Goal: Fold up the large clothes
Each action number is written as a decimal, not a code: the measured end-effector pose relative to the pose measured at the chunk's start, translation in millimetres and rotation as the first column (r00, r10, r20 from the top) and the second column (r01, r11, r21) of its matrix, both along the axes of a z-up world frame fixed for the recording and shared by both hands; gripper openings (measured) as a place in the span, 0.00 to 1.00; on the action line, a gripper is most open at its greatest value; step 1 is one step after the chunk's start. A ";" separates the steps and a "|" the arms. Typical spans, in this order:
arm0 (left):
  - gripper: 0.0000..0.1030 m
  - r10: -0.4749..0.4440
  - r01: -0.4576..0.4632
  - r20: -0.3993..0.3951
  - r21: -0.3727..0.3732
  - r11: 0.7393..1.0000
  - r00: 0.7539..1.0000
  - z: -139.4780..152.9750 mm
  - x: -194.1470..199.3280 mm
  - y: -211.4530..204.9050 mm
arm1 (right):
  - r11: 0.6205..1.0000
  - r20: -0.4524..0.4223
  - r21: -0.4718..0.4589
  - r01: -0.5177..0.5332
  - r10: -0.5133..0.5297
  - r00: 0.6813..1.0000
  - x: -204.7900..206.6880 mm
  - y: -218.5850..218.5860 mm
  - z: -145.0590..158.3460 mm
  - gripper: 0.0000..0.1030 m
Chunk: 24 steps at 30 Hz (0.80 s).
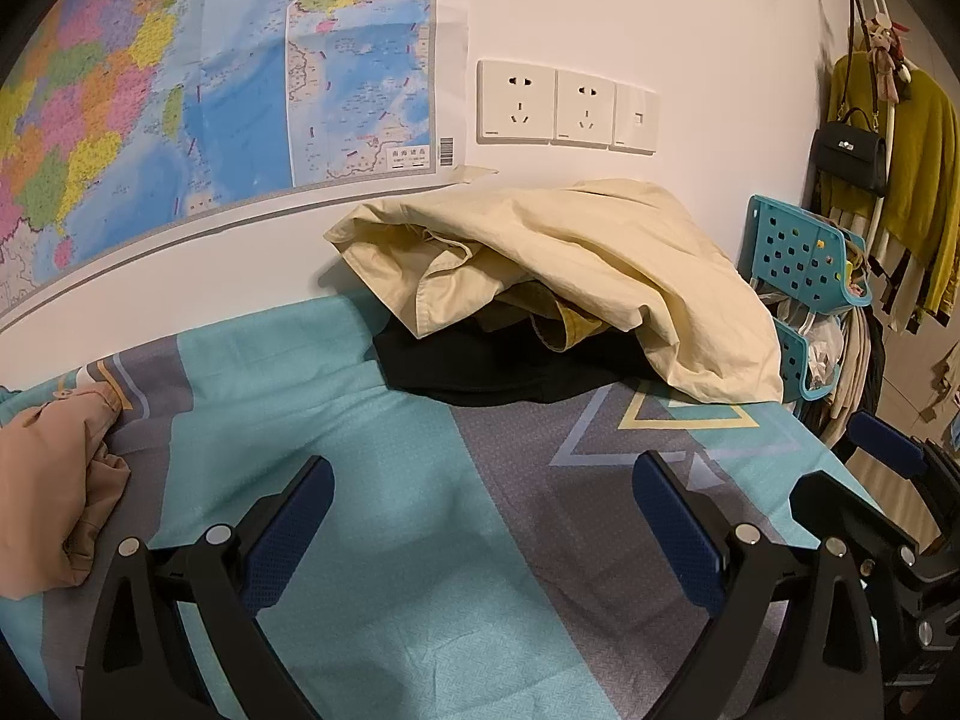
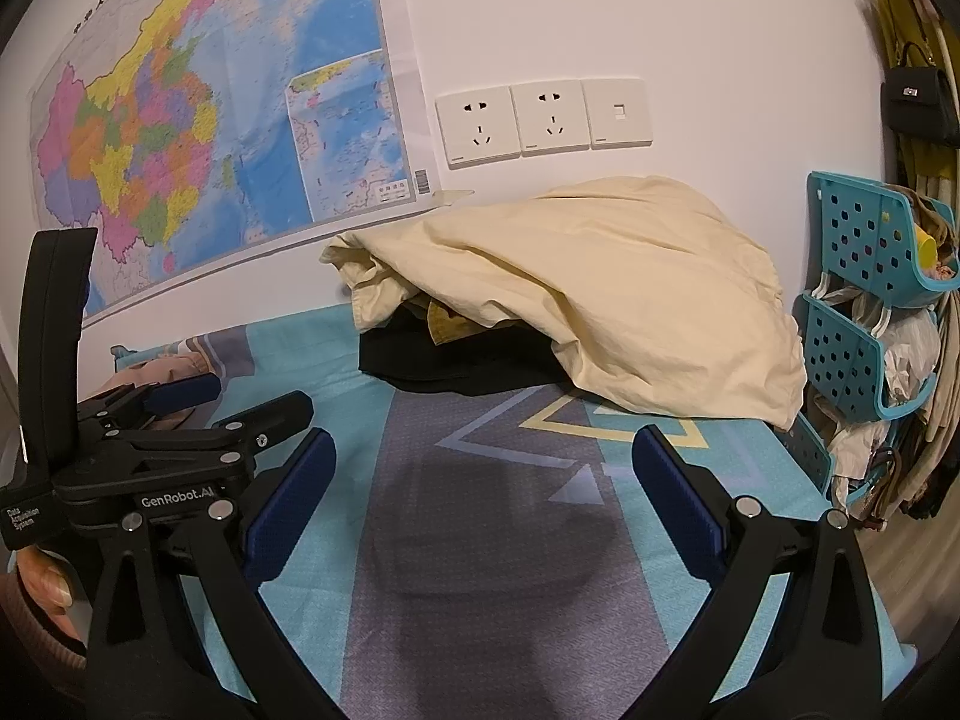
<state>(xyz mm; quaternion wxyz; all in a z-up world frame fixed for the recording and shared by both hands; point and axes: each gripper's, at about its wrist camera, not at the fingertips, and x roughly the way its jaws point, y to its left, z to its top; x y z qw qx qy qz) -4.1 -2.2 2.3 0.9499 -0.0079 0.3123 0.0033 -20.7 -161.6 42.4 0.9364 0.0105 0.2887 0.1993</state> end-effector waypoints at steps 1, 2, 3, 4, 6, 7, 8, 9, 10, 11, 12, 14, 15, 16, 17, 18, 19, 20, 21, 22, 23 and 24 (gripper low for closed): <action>0.93 0.000 0.000 0.000 -0.001 1.000 1.000 -0.1 -0.5 0.5 | 1.000 0.000 0.002 -0.002 0.002 1.000 0.1 -0.1 0.1 0.95; 0.93 -0.001 0.001 0.000 0.000 1.000 1.000 -0.1 -0.4 0.1 | 1.000 0.000 0.002 -0.002 0.002 1.000 0.1 -0.2 -0.1 0.95; 0.93 -0.001 0.001 0.001 0.001 1.000 1.000 0.1 0.0 0.1 | 1.000 0.000 0.001 -0.002 0.002 1.000 0.2 -0.3 -0.1 0.95; 0.93 -0.001 0.001 0.002 0.001 1.000 1.000 -0.2 -0.9 0.3 | 1.000 -0.001 0.004 -0.002 0.002 1.000 0.5 -0.6 -0.3 0.95; 0.93 -0.002 0.002 0.000 -0.002 1.000 1.000 0.1 -0.2 0.5 | 1.000 0.000 0.004 -0.002 0.002 1.000 0.3 -0.1 -0.3 0.95; 0.93 0.000 0.000 0.002 0.002 1.000 1.000 -0.4 -1.2 0.1 | 1.000 0.000 0.004 -0.003 0.003 1.000 0.4 -0.2 -0.1 0.95; 0.93 0.000 0.000 0.002 0.001 1.000 1.000 -0.3 -0.9 0.1 | 1.000 0.001 0.004 -0.005 0.005 1.000 0.4 0.0 -0.2 0.95; 0.93 -0.002 0.002 0.000 -0.001 1.000 1.000 -0.3 -0.8 0.2 | 1.000 0.000 0.004 -0.006 0.006 1.000 0.6 0.2 -0.4 0.95; 0.93 -0.002 0.002 -0.001 -0.001 1.000 1.000 -0.2 -0.6 0.3 | 1.000 -0.001 0.003 -0.006 0.006 1.000 0.9 0.9 -0.3 0.95; 0.93 0.000 0.000 0.000 -0.001 1.000 1.000 -0.1 -0.4 0.5 | 1.000 0.000 0.002 -0.006 0.006 1.000 0.9 1.0 -0.1 0.95; 0.93 0.000 0.000 0.001 -0.002 1.000 1.000 -0.2 -0.5 0.3 | 1.000 -0.001 0.003 -0.007 0.007 1.000 1.1 1.0 0.1 0.95; 0.93 0.002 -0.002 0.002 0.000 1.000 1.000 -0.3 -0.4 0.1 | 1.000 -0.001 0.002 -0.007 0.007 1.000 1.8 2.3 0.8 0.95; 0.93 0.003 -0.003 0.003 0.001 1.000 1.000 -0.4 -0.4 0.1 | 1.000 -0.002 0.003 -0.008 0.008 1.000 2.1 2.4 1.0 0.95; 0.93 0.001 -0.001 0.001 -0.001 1.000 1.000 -0.4 -0.1 0.4 | 1.000 -0.004 0.003 -0.008 0.008 1.000 2.1 2.3 0.9 0.95; 0.93 0.002 -0.002 0.000 -0.002 1.000 1.000 -0.5 0.3 0.6 | 1.000 -0.003 0.002 -0.006 0.006 1.000 2.4 2.2 0.9 0.95; 0.93 0.003 -0.003 -0.001 -0.002 1.000 1.000 -0.5 -0.1 0.2 | 1.000 -0.001 0.003 -0.006 0.006 1.000 1.8 2.0 0.9 0.95; 0.93 0.003 -0.003 0.000 -0.002 1.000 1.000 -0.5 -0.1 0.2 | 1.000 -0.001 0.004 -0.008 0.008 1.000 2.1 2.3 1.2 0.95; 0.93 0.004 -0.004 0.001 0.000 1.000 1.000 -0.6 -0.2 0.0 | 1.000 -0.002 0.003 -0.008 0.008 1.000 2.5 2.7 1.6 0.95; 0.93 0.004 -0.004 0.000 0.000 1.000 1.000 -0.8 0.1 0.3 | 1.000 0.000 0.003 -0.008 0.008 1.000 2.4 2.5 1.5 0.95; 0.93 0.003 -0.003 0.000 -0.002 1.000 1.000 -0.9 0.2 0.4 | 1.000 0.001 0.002 -0.008 0.008 1.000 2.8 2.7 1.9 0.95; 0.93 0.003 -0.003 0.000 -0.002 1.000 1.000 -1.1 0.2 0.2 | 1.000 -0.001 0.004 -0.009 0.009 1.000 3.2 2.7 1.9 0.95; 0.93 0.003 -0.003 0.001 0.001 1.000 1.000 -1.0 0.0 0.1 | 1.000 -0.002 0.003 -0.009 0.009 1.000 2.9 2.8 1.9 0.95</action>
